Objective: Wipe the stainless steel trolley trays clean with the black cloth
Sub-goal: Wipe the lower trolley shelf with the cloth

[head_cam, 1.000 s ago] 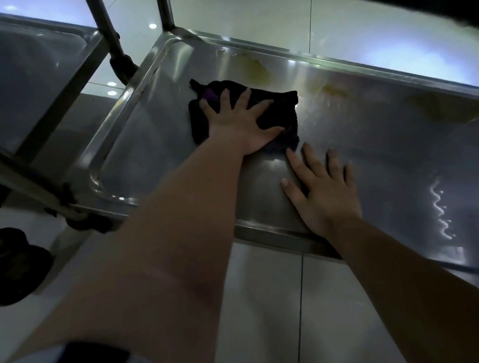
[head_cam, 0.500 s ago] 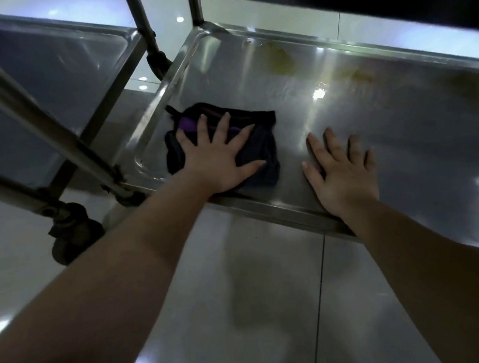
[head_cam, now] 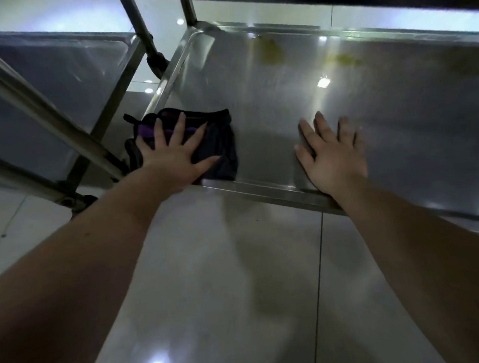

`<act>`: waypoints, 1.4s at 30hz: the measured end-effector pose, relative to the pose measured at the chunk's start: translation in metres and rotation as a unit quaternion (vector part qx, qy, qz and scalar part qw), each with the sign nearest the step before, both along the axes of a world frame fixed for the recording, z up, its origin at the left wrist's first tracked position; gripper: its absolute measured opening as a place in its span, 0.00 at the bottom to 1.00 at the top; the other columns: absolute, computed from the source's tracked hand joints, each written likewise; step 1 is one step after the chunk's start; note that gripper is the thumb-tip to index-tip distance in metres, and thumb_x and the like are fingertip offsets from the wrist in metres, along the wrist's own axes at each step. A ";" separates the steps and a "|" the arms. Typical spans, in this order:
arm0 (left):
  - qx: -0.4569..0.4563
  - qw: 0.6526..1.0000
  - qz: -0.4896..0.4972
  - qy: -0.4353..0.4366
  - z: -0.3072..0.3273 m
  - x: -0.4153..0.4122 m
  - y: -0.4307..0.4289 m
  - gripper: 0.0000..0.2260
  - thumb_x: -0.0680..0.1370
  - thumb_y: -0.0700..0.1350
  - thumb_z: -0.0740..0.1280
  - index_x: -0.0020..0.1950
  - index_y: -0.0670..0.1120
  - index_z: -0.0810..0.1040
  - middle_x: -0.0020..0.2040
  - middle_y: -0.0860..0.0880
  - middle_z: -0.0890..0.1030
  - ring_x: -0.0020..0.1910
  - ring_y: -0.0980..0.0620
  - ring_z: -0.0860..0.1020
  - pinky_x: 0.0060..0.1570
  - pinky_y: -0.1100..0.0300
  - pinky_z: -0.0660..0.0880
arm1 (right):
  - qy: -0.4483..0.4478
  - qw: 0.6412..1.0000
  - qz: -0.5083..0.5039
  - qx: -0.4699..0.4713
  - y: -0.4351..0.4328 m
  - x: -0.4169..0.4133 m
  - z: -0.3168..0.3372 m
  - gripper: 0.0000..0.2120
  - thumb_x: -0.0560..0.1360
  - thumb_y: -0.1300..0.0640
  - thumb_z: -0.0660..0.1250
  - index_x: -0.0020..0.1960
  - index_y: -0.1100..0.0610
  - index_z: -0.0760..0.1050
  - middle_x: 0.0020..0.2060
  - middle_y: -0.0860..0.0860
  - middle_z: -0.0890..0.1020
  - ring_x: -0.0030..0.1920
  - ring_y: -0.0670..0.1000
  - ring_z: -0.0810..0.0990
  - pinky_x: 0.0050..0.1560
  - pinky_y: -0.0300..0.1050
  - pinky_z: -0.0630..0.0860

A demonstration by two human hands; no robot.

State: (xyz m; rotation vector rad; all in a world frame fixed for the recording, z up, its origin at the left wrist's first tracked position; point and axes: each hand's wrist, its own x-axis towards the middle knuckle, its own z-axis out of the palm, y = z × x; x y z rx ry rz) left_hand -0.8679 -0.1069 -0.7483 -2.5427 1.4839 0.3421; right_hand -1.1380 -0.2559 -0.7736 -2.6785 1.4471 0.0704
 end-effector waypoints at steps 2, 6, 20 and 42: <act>0.001 1.000 -0.023 0.014 -0.001 -0.038 -0.015 0.46 0.55 0.81 0.28 0.72 0.69 0.31 0.78 0.54 0.32 0.76 0.36 0.35 0.66 0.25 0.44 | -0.001 1.000 -0.002 0.006 0.002 -0.002 0.002 0.29 0.78 0.34 0.37 0.78 0.39 0.43 0.80 0.45 0.46 0.78 0.62 0.41 0.75 0.65 0.41; -0.031 0.997 -0.069 0.014 -0.008 -0.100 -0.031 0.39 0.60 0.81 0.32 0.69 0.72 0.29 0.79 0.56 0.34 0.77 0.37 0.35 0.65 0.25 0.42 | -0.023 0.998 0.029 0.041 -0.004 -0.009 0.008 0.27 0.81 0.37 0.43 0.79 0.40 0.46 0.80 0.45 0.46 0.78 0.59 0.41 0.74 0.63 0.39; -0.036 0.993 -0.106 0.035 -0.012 -0.204 -0.055 0.35 0.60 0.80 0.29 0.64 0.71 0.25 0.79 0.53 0.34 0.75 0.34 0.35 0.63 0.24 0.38 | 0.001 0.999 -0.051 0.018 -0.064 -0.124 0.006 0.27 0.79 0.36 0.40 0.77 0.37 0.41 0.80 0.45 0.46 0.78 0.58 0.43 0.74 0.66 0.42; -0.026 0.990 -0.127 0.055 -0.001 -0.162 -0.161 0.38 0.69 0.79 0.42 0.76 0.68 0.41 0.81 0.53 0.41 0.77 0.36 0.40 0.66 0.25 0.39 | -0.021 0.998 -0.049 0.017 -0.065 -0.128 0.003 0.29 0.78 0.34 0.39 0.78 0.36 0.43 0.80 0.43 0.46 0.79 0.54 0.42 0.75 0.63 0.40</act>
